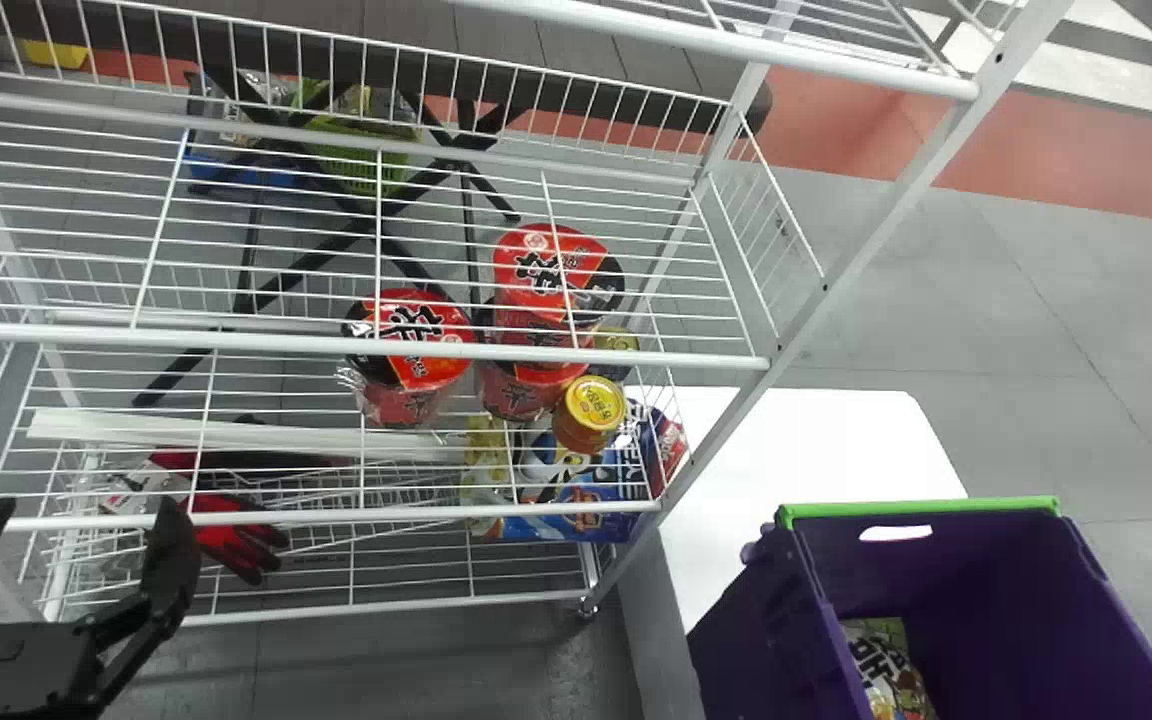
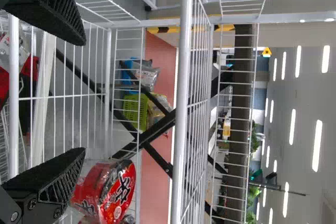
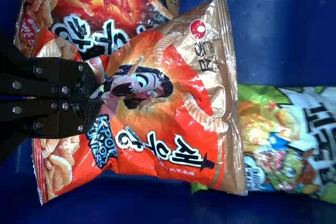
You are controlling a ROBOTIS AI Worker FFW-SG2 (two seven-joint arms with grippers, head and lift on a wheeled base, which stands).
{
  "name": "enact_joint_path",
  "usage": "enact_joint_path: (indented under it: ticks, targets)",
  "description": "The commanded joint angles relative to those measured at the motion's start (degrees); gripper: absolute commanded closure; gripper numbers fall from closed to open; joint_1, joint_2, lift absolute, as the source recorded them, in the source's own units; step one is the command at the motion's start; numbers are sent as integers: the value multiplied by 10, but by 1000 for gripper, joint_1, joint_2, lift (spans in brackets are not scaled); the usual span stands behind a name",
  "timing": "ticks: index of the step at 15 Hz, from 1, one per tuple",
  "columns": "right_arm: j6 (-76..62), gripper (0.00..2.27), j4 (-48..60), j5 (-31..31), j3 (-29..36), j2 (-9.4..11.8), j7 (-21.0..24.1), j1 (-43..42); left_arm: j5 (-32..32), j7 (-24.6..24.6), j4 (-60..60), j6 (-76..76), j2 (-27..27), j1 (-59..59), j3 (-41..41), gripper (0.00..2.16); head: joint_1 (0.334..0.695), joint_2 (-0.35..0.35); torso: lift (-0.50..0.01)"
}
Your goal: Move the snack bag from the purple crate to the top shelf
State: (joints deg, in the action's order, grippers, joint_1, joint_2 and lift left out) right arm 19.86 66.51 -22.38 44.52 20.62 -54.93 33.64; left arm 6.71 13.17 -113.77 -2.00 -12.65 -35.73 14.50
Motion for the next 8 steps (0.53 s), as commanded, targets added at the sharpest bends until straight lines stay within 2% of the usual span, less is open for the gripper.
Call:
enact_joint_path:
  ticks: [1, 3, 8]
  targets:
    - [5, 1713, 32, 20, 9, -9, -8, 9, -5, 1, -8, 0, 0, -5, 1, 93, 695, -350, -386]
    - [8, 1713, 54, 23, 14, -19, -11, 12, -9, 2, -12, 0, 0, -8, 0, 93, 695, -350, -378]
    - [10, 1713, 70, 37, 16, -20, -12, 12, -16, 3, -22, -9, -1, -24, 0, 93, 695, -350, -357]
